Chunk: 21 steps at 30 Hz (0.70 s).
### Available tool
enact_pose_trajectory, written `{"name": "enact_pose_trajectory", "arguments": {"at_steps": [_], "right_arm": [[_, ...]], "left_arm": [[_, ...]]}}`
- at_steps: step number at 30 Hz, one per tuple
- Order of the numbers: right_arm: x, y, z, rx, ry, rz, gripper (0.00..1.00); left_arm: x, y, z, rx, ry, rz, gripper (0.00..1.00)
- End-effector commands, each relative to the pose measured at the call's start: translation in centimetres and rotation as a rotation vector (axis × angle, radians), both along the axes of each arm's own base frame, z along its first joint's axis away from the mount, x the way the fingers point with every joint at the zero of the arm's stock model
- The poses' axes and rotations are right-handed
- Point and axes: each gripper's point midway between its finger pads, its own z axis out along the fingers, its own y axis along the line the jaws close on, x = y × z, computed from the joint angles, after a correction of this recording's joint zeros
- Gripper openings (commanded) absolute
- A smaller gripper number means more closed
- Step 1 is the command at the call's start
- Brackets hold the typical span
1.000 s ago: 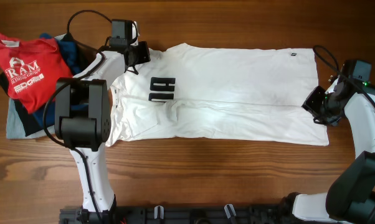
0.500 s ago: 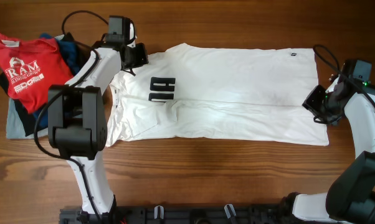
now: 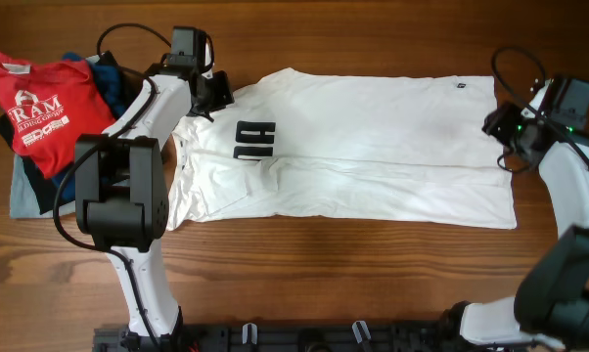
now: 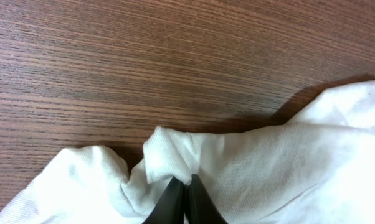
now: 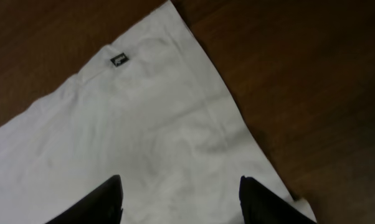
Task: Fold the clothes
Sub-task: 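Move the right gripper to the shirt's top-right shoulder corner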
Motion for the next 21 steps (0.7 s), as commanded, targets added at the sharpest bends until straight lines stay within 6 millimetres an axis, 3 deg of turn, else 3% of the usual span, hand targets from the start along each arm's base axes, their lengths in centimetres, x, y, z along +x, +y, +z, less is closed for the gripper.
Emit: {"name": "enact_pose_trajectory", "arguments": {"at_steps": [1,11,16,21], "right_arm": [[2.7,-0.3,-2.7,-0.002,-0.02,0.046,0.66],[9.8,-2.7,-5.8,-0.057,-0.152,0.062,0.68],[11.4,-3.0,-8.1,-0.058,-0.189,0.052,0.68],[12.6,-2.2,-8.7,-0.082,-0.224,0.084,0.68]], "left_arm": [[-0.2,-0.4,0.8,-0.018,-0.007,-0.002,0.04],[-0.8,-0.3,0.5,-0.014,0.022,-0.001,0.04],[-0.9,-0.3,0.5,-0.014,0.024,-0.001,0.04],[-0.8,-0.3,0.6,-0.014,0.02,-0.001,0.04]]}}
